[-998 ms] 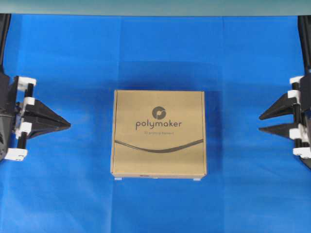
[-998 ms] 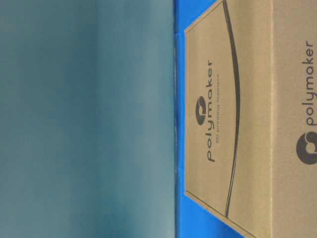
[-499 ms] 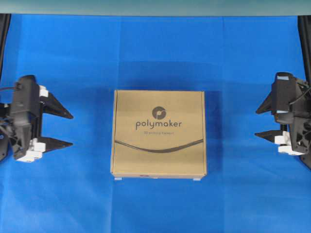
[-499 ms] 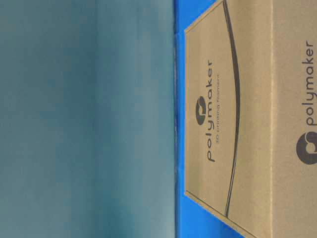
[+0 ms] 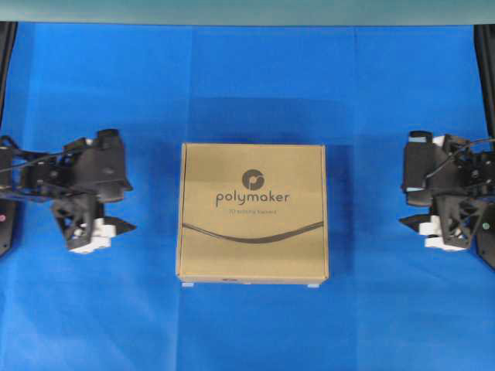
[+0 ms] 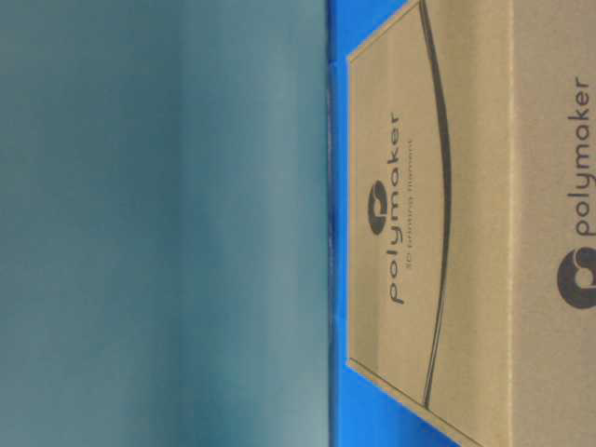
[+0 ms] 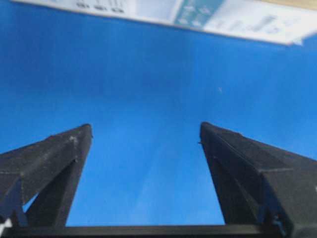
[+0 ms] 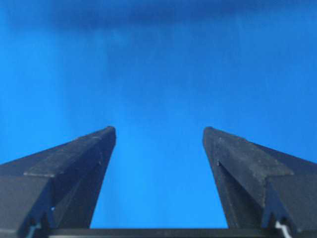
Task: Lift up the cardboard box by clamping it between your arms.
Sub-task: 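Move both grippers inward toward the left and right sides of the box, then press both grippers against opposite sides of the polymaker box, then raise both arms together, lifting the clamped box off the table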
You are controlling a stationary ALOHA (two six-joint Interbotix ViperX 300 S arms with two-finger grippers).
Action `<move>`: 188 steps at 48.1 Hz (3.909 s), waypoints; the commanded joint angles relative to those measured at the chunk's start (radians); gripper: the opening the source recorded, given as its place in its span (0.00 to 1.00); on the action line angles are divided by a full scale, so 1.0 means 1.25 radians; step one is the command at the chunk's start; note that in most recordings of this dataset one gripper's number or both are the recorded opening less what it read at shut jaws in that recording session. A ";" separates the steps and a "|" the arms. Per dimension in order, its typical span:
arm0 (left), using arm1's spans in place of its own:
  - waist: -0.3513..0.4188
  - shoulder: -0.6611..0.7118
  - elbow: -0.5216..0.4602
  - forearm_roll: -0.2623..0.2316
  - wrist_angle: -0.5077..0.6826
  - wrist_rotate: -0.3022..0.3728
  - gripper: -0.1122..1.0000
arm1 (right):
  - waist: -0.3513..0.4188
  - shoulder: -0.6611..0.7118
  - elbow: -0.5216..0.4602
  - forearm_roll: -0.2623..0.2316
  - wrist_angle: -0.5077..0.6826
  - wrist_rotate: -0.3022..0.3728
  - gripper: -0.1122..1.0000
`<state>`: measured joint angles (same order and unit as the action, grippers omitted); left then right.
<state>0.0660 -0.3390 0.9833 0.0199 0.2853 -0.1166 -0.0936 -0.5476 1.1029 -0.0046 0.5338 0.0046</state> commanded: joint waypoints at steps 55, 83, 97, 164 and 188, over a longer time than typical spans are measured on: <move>0.017 0.220 -0.163 0.009 -0.053 0.090 0.86 | 0.009 0.433 -0.243 -0.001 -0.226 -0.037 1.00; 0.020 0.206 -0.200 0.007 -0.050 0.091 0.86 | 0.010 0.404 -0.263 -0.001 -0.200 -0.031 1.00; 0.020 0.153 -0.250 0.009 0.064 0.092 0.86 | 0.013 0.360 -0.329 0.000 -0.061 -0.031 1.00; 0.009 0.045 -0.713 0.007 0.600 0.109 0.86 | 0.067 0.211 -0.768 0.004 0.589 -0.022 1.00; 0.010 0.049 -0.725 0.009 0.607 0.110 0.86 | 0.066 0.211 -0.765 0.001 0.589 -0.016 1.00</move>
<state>0.0644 -0.2853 0.1411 0.0261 1.0738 0.0291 -0.0291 -0.2976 0.1871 -0.0092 1.2947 -0.0353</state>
